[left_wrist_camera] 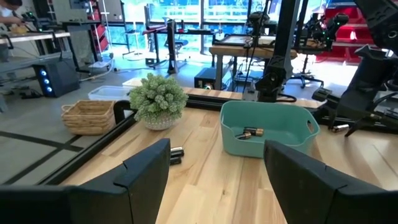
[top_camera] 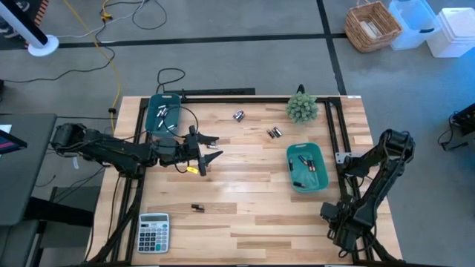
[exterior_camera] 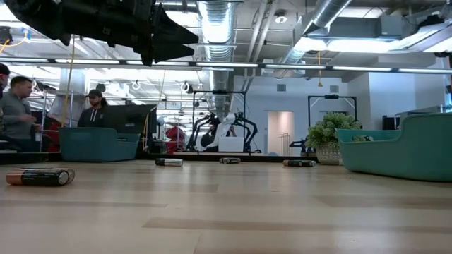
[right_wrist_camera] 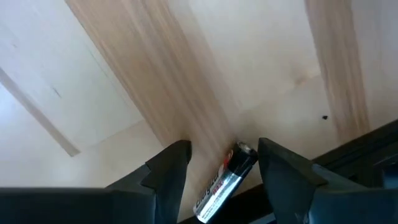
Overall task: Sort batteries
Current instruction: Put the black-silver battery into the blue bin
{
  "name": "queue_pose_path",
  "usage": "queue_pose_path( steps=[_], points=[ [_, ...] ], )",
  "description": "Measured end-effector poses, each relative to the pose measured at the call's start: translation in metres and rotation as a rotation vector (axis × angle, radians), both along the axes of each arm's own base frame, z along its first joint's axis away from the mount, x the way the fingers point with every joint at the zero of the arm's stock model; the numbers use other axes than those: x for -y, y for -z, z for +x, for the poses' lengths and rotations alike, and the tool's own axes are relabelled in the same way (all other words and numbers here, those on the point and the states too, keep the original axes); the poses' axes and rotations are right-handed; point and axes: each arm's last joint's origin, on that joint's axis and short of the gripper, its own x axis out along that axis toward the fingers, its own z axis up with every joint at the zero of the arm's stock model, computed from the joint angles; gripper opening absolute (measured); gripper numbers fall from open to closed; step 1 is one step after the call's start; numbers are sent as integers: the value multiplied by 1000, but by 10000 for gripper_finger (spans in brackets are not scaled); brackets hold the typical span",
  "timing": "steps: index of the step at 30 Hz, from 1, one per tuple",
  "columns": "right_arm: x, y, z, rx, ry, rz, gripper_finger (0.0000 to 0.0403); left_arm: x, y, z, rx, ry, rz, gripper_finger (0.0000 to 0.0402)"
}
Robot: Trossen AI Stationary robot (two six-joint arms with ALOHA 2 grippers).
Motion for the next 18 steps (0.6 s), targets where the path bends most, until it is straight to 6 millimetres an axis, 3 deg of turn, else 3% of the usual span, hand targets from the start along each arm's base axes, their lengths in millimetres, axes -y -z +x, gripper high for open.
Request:
queue_pose_path(
  steps=[12,18],
  points=[
    [0,0,3,4,-63,13,209,0,2,0,-21,0,11,254],
    [0,0,4,8,-111,21,163,0,2,0,-21,0,10,254]
  ],
)
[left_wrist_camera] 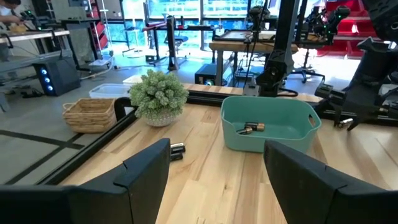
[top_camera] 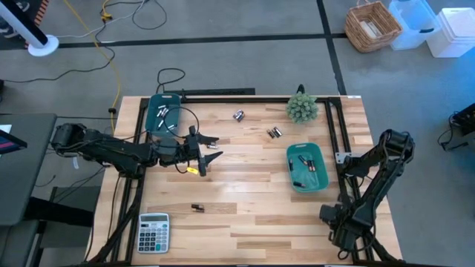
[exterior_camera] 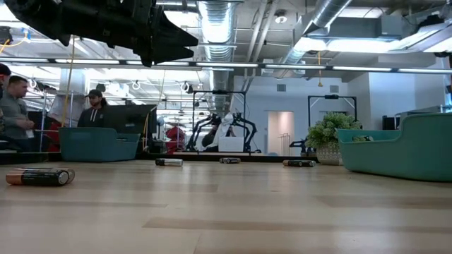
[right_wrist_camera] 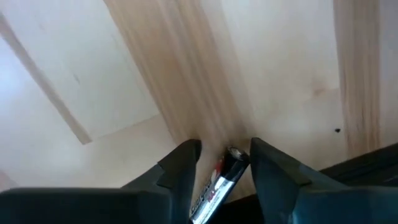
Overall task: Sort batteries
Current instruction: Put the black-silver battery into the blue bin
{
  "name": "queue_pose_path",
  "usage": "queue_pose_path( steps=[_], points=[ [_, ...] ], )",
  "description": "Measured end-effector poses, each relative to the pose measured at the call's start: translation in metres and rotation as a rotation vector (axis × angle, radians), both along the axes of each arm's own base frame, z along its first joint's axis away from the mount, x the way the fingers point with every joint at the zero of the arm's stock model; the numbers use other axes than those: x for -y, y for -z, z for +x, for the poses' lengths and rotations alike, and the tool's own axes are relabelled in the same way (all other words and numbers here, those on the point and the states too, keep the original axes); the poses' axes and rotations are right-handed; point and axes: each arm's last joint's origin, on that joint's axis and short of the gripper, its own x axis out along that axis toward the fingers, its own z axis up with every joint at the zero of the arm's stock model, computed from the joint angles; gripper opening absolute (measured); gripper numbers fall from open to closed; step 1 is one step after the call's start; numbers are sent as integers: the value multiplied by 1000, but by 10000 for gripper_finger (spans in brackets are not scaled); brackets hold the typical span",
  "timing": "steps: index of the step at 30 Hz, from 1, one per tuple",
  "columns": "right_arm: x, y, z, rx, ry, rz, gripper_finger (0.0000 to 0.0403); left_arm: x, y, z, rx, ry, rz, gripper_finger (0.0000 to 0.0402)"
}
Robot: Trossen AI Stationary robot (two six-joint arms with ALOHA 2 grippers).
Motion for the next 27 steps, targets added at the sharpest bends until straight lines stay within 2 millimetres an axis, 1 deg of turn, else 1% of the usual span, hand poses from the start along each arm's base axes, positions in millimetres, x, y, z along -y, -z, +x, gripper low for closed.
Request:
queue_pose_path(
  steps=[4,7,11,15,19,27],
  points=[
    [-1,0,0,4,-31,14,122,0,0,0,0,0,0,254],
    [-1,0,0,-1,-46,17,100,0,0,0,1,0,4,254],
    [-1,0,0,-3,-46,15,84,0,0,0,0,0,6,254],
    [-1,0,0,-5,-33,12,79,0,0,0,-2,0,10,254],
    [2,-2,3,-14,-3,16,93,0,0,0,-5,1,17,254],
    [6,-5,6,-22,16,12,166,0,0,0,-9,1,24,254]
  ],
)
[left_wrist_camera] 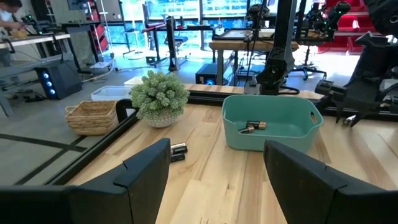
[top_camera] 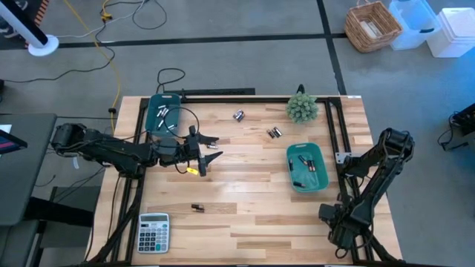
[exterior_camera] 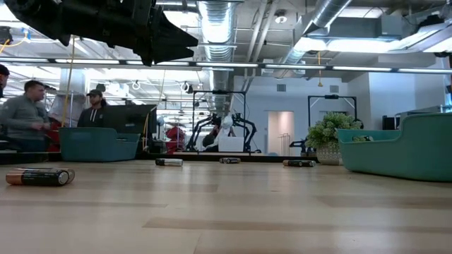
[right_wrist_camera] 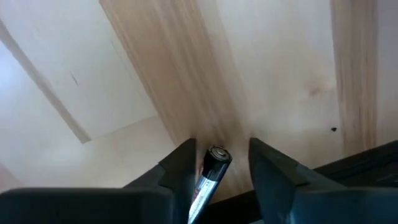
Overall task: Sort batteries
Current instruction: Put the black-silver battery into the blue bin
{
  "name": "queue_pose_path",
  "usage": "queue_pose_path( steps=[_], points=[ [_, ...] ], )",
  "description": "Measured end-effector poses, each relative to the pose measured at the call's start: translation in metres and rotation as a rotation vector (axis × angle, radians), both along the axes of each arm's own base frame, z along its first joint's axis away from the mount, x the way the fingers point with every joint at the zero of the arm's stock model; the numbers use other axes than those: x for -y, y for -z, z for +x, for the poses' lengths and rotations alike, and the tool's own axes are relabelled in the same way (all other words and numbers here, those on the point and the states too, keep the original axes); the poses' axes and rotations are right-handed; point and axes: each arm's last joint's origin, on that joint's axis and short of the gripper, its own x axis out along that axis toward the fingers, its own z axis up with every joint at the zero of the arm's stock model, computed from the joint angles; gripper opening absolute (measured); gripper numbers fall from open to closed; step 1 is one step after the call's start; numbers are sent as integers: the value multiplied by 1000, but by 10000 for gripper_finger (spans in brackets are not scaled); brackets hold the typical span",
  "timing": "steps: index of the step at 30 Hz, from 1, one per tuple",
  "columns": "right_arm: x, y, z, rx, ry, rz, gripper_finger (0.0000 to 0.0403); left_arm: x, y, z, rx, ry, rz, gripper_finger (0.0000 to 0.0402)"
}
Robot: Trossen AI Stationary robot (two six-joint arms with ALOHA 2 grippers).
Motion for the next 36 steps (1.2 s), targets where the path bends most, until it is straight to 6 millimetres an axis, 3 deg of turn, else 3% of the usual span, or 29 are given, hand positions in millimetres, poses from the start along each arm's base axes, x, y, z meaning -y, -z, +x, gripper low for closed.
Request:
queue_pose_path(
  steps=[8,21,25,36],
  points=[
    [-5,-8,0,-58,34,28,213,0,0,0,-1,0,3,254],
    [-2,7,-8,-64,44,53,207,0,0,0,-4,0,7,254],
    [-2,7,-8,-69,43,47,182,0,0,0,-5,0,7,254],
    [-3,8,-8,-72,42,63,60,0,1,0,-11,0,8,254]
  ],
)
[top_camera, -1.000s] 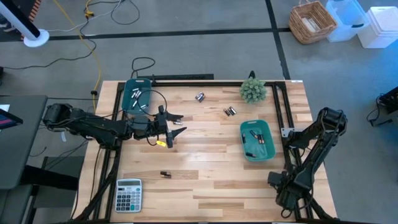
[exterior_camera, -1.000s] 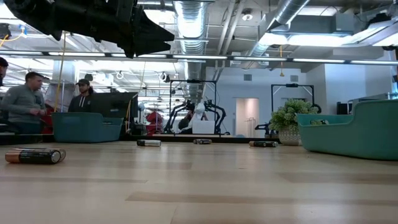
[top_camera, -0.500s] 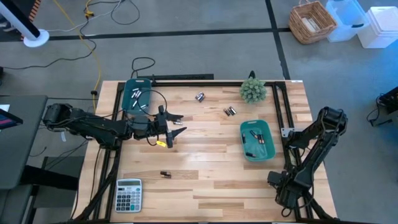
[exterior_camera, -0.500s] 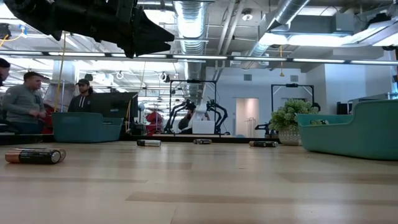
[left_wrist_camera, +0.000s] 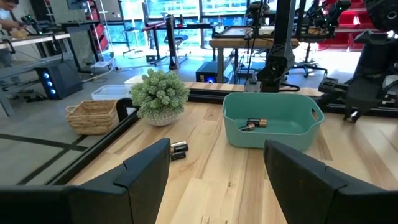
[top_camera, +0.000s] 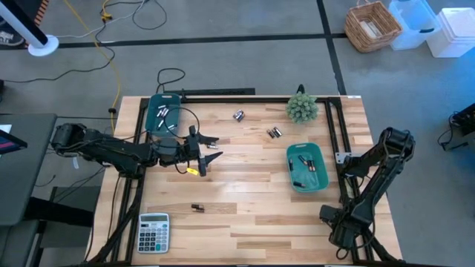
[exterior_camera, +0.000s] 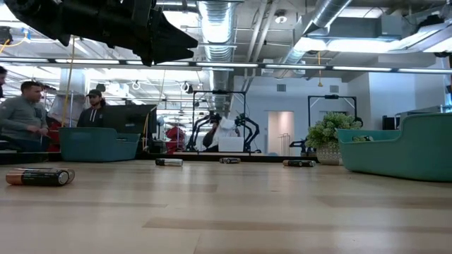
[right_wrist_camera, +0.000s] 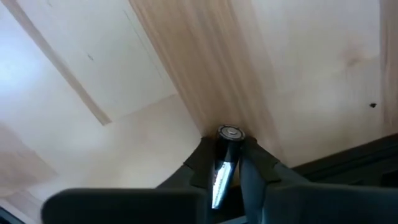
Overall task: Sort batteries
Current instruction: Put the black-silver battery into the blue bin
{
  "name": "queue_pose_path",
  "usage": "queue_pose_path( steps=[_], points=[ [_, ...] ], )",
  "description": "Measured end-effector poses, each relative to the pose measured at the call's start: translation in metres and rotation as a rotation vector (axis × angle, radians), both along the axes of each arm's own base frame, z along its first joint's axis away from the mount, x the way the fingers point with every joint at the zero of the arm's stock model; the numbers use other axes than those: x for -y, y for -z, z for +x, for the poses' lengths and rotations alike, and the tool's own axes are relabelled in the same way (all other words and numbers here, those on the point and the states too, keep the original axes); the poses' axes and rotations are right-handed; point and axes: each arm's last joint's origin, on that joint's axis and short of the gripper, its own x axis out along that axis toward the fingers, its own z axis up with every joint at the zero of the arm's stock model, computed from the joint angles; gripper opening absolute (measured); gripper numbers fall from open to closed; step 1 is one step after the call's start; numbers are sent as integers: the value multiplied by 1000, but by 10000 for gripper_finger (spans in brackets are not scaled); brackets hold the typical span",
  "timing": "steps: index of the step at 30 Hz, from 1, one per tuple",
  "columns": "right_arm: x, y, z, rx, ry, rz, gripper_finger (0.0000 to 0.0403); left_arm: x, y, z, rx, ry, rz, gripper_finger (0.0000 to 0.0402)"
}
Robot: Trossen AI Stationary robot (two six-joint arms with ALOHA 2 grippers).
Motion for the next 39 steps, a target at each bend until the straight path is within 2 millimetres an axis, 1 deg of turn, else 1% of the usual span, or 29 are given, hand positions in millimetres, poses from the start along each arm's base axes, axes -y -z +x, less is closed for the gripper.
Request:
queue_pose_path(
  steps=[3,11,18,21,24,28,31,35,39],
  points=[
    [0,0,2,3,-9,6,48,0,0,0,-1,0,0,254],
    [9,0,17,-13,-97,47,23,0,0,0,0,0,0,254],
    [15,-7,31,-15,-182,32,21,0,0,0,1,0,0,254],
    [18,-11,38,19,-204,7,21,0,0,0,2,0,-2,254],
    [19,-15,46,35,-227,22,20,0,0,0,3,0,-6,254],
    [22,-24,60,57,-269,25,20,0,0,0,9,-1,-24,254],
    [24,-33,72,107,-311,21,20,1,0,0,11,18,-30,254],
    [24,-49,92,203,-376,35,20,1,0,0,12,35,-35,254],
    [29,-68,116,338,-438,-7,20,1,0,0,13,34,-39,254]
  ],
)
